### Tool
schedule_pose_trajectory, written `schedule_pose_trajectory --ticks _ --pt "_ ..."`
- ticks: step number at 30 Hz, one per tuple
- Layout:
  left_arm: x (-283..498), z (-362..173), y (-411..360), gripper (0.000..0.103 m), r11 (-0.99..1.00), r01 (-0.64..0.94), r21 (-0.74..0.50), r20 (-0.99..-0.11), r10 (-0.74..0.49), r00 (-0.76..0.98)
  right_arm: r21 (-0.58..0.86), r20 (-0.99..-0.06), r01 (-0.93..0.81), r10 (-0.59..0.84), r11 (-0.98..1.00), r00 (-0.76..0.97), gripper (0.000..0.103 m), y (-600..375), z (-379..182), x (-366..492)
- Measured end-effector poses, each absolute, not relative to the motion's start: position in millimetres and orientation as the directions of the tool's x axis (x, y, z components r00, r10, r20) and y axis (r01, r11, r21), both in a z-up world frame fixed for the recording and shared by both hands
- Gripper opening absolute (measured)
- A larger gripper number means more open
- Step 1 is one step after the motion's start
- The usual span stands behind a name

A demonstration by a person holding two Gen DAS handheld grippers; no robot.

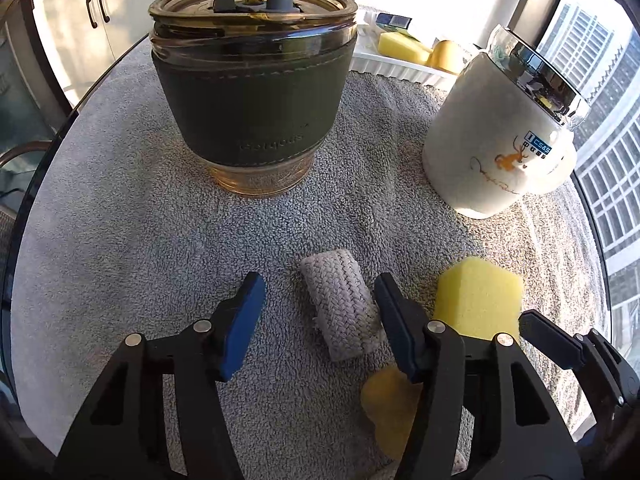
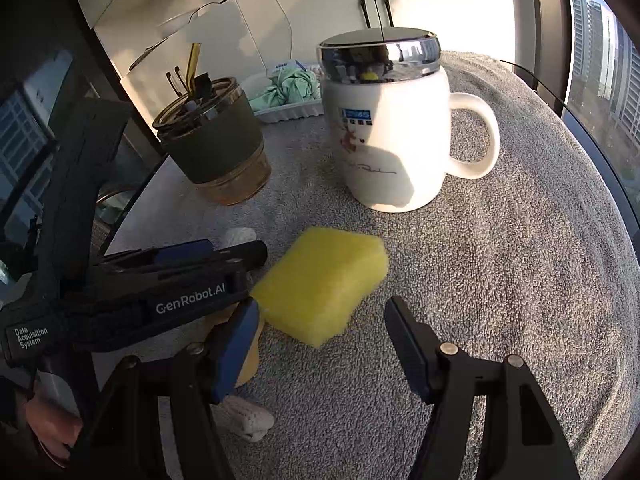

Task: Organize soft objects
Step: 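Grasp the white woven roll with the left gripper while the right gripper grasps the yellow sponge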

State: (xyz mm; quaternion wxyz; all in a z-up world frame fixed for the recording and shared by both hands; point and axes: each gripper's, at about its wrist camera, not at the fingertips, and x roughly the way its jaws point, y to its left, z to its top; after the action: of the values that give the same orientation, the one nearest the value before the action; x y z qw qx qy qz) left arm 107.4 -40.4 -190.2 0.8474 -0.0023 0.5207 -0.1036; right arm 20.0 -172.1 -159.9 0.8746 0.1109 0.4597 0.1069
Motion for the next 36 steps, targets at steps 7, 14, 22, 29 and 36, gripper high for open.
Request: schedule_pose_trajectory --ticks 7,14,22,29,36 --pt "105 -183 -37 0.028 0.976 0.186 -0.114 -0.862 -0.190 0.470 0.292 -0.786 -0.056 0.273 0.955 0.555 0.070 -154 -166 32" --pt "104 -184 -23 0.028 0.969 0.163 -0.185 -0.859 -0.240 0.452 0.218 -0.816 0.038 0.161 0.975 0.556 0.073 -158 -167 41" --pt "98 -178 -11 0.028 0.966 0.160 -0.202 -0.846 -0.254 0.469 0.266 -0.831 0.080 0.187 0.961 0.524 0.057 -161 -178 46" --pt "99 -170 1 0.028 0.968 0.140 -0.209 -0.838 -0.251 0.485 0.279 -0.819 0.089 0.189 0.956 0.542 0.055 -174 -166 35" --pt "100 -165 34 0.028 0.979 0.094 -0.182 -0.836 -0.204 0.510 0.240 -0.821 0.143 0.123 0.960 0.557 0.055 -204 -153 31"
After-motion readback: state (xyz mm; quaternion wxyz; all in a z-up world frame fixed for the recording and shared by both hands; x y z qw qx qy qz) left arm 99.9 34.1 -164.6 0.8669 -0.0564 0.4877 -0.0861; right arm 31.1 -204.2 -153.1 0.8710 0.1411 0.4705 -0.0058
